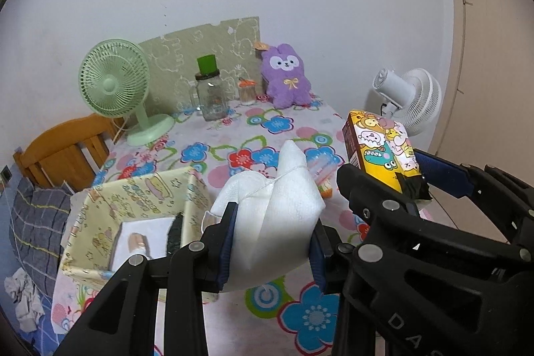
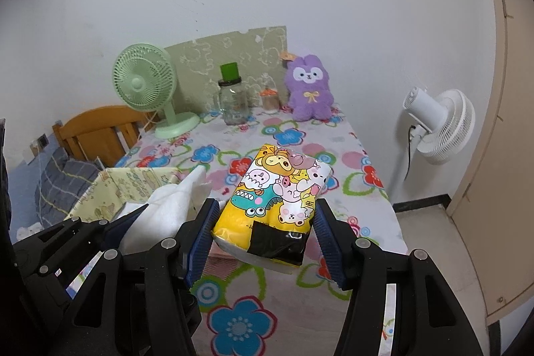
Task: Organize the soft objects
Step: 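Lift the tissue pack with the left tool while the right tool lifts the snack bag toward the box, then lower the tissue pack and snack bag into the paper box and open both tools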
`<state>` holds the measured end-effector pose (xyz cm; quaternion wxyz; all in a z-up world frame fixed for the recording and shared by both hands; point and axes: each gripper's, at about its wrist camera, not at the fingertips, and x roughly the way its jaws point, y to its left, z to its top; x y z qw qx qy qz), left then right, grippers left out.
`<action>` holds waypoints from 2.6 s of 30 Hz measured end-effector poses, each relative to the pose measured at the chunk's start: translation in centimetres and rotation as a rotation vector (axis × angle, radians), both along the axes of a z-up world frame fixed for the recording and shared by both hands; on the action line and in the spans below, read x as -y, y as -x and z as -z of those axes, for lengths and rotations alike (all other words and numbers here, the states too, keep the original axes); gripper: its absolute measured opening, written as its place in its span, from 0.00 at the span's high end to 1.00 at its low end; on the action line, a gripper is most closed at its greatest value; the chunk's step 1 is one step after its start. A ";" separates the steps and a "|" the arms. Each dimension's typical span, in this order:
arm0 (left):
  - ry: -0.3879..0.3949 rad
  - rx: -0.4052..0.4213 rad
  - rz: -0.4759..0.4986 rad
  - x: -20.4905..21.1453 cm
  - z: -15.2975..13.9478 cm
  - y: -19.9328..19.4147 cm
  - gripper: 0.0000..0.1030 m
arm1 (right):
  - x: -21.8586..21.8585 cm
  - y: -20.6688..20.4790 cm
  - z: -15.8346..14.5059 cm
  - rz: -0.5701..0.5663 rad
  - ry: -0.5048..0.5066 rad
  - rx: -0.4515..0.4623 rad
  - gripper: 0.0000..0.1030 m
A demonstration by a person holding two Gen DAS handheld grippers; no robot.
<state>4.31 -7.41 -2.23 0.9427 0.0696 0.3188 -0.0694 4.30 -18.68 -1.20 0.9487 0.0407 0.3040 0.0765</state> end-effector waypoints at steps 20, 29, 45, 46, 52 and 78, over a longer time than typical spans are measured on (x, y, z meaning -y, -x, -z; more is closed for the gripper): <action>-0.008 0.025 -0.057 -5.6 -1.5 -1.2 0.63 | -5.7 -1.7 -1.4 -0.081 0.021 0.024 0.41; 0.002 0.025 -0.080 -8.1 -1.5 -1.9 0.63 | -8.3 -2.8 -1.4 -0.113 0.030 0.018 0.41; 0.031 -0.014 -0.150 -12.8 -0.2 -3.8 0.62 | -13.3 -5.4 -0.5 -0.185 0.060 -0.008 0.41; 0.032 -0.017 -0.153 -12.9 -0.1 -3.9 0.62 | -13.6 -5.6 -0.4 -0.189 0.062 -0.010 0.41; 0.044 -0.037 -0.177 -14.5 0.5 -4.9 0.62 | -15.3 -6.5 0.3 -0.217 0.065 -0.023 0.41; 0.080 -0.165 -0.246 -19.5 5.1 -7.0 0.36 | -20.9 -9.8 4.5 -0.340 0.075 -0.137 0.41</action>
